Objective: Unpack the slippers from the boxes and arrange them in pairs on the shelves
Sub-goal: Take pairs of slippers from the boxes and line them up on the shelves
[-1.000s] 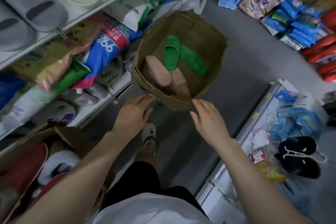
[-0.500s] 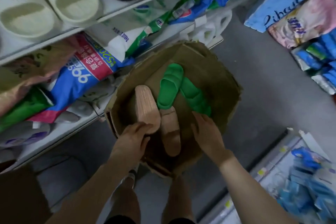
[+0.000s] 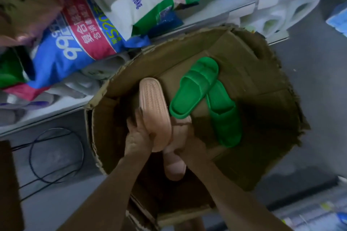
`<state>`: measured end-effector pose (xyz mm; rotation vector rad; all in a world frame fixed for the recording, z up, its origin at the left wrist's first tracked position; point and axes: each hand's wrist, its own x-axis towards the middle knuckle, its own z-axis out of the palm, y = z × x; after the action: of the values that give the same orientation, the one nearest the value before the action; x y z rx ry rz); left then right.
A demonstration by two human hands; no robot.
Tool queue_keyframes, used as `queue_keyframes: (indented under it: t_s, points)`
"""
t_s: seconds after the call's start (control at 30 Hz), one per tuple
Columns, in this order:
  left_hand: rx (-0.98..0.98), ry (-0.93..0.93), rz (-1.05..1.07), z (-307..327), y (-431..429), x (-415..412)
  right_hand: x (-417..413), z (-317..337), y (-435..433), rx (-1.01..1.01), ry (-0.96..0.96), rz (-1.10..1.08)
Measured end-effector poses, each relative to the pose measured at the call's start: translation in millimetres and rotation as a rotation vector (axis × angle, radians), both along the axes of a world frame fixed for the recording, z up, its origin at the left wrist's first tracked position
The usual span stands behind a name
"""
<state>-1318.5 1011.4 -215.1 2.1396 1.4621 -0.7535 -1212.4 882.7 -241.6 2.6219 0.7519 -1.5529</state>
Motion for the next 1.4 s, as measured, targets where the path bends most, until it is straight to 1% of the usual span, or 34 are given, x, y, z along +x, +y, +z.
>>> queue_keyframes:
  t_s: [0.03, 0.07, 0.1, 0.13, 0.17, 0.2, 0.23, 0.27, 0.3, 0.33, 0.37, 0.4, 0.47, 0.53, 0.6, 0.63, 0.7, 0.73, 0.8, 0.87, 0.9, 0.97, 1.0, 1.03, 1.17, 1.27, 1.4]
  points:
    - [-0.029, 0.02, 0.036, -0.8, 2.6, 1.6, 1.5, -0.9, -3.1, 0.028, 0.045, -0.093]
    - [-0.075, 0.01, 0.094, -1.2, 5.5, 2.6, 4.3, -0.8, -7.6, 0.067, 0.11, -0.233]
    - [-0.132, -0.033, 0.176, 0.3, 9.1, 3.2, 9.4, 1.8, -12.4, 0.12, 0.149, -0.375]
    - [-0.181, -0.086, 0.249, 4.6, 12.3, 4.3, 14.9, 2.0, -17.6, 0.167, 0.152, -0.462]
    - [-0.206, -0.121, 0.28, 10.7, 15.4, 5.2, 21.2, 5.3, -21.3, 0.201, 0.141, -0.48]
    - [-0.205, -0.131, 0.256, 19.3, 17.8, 7.1, 27.8, 10.0, -22.6, 0.21, 0.125, -0.452]
    - [-0.168, -0.118, 0.174, 27.7, 19.1, 9.7, 33.1, 14.4, -23.6, 0.225, 0.097, -0.395]
    - [-0.087, -0.092, 0.046, 36.3, 18.7, 13.3, 38.1, 20.2, -21.9, 0.235, 0.06, -0.322]
    - [0.025, -0.075, -0.093, 44.9, 17.7, 18.8, 42.8, 24.9, -20.0, 0.261, 0.024, -0.293]
    - [0.127, -0.082, -0.206, 50.2, 15.5, 24.2, 46.2, 28.5, -17.5, 0.286, 0.01, -0.322]
    - [0.199, -0.113, -0.278, 55.4, 11.5, 30.7, 49.7, 33.8, -13.7, 0.331, 0.03, -0.393]
    - [0.232, -0.159, -0.306, 58.1, 5.3, 35.6, 52.5, 38.3, -10.2, 0.385, 0.1, -0.524]
    - [0.249, -0.266, -0.306, 58.2, -10.6, 39.4, 56.6, 48.9, 0.3, 0.502, 0.299, -0.82]
    - [0.268, -0.395, -0.31, 56.8, -29.2, 36.6, 65.3, 57.5, 12.0, 0.583, 0.416, -1.041]
    - [0.307, -0.556, -0.349, 58.0, -46.0, 30.3, 79.7, 58.6, 19.4, 0.592, 0.441, -1.233]
    - [0.323, -0.614, -0.402, 62.0, -51.2, 28.3, 88.2, 59.4, 22.2, 0.566, 0.401, -1.274]
    - [0.268, -0.671, -0.496, 63.3, -55.7, 24.1, 104.7, 59.0, 21.9, 0.516, 0.218, -1.242]
    - [0.194, -0.677, -0.465, 60.8, -55.6, 22.5, 113.5, 59.0, 19.8, 0.537, 0.126, -1.215]
    - [0.075, -0.639, -0.27, 47.2, -52.2, 20.4, 134.7, 66.1, 16.9, 0.651, 0.013, -1.15]
    - [0.004, -0.484, -0.183, 29.5, -47.1, 21.8, 158.7, 74.0, 16.2, 0.745, -0.082, -1.029]
    - [-0.081, -0.37, -0.148, 18.6, -44.7, 23.2, 169.5, 74.9, 16.5, 0.765, -0.124, -0.964]
    - [-0.305, -0.184, 0.007, 1.3, -41.5, 28.9, 182.1, 68.8, 17.4, 0.734, -0.179, -0.859]
    - [-0.378, -0.138, 0.07, -6.5, -41.6, 31.9, 183.4, 65.2, 18.1, 0.702, -0.183, -0.826]
    - [-0.408, -0.116, 0.106, -14.5, -42.6, 35.1, 183.3, 60.9, 18.9, 0.677, -0.181, -0.805]
    - [-0.323, -0.112, 0.128, -33.6, -47.3, 38.1, 179.9, 49.2, 13.9, 0.62, -0.211, -0.727]
    - [-0.284, -0.133, -0.012, -38.7, -49.4, 34.5, 175.0, 52.4, 4.6, 0.623, -0.207, -0.648]
    - [-0.275, -0.232, -0.227, -39.0, -37.5, 44.9, 174.3, 63.9, 0.6, 0.636, -0.229, -0.488]
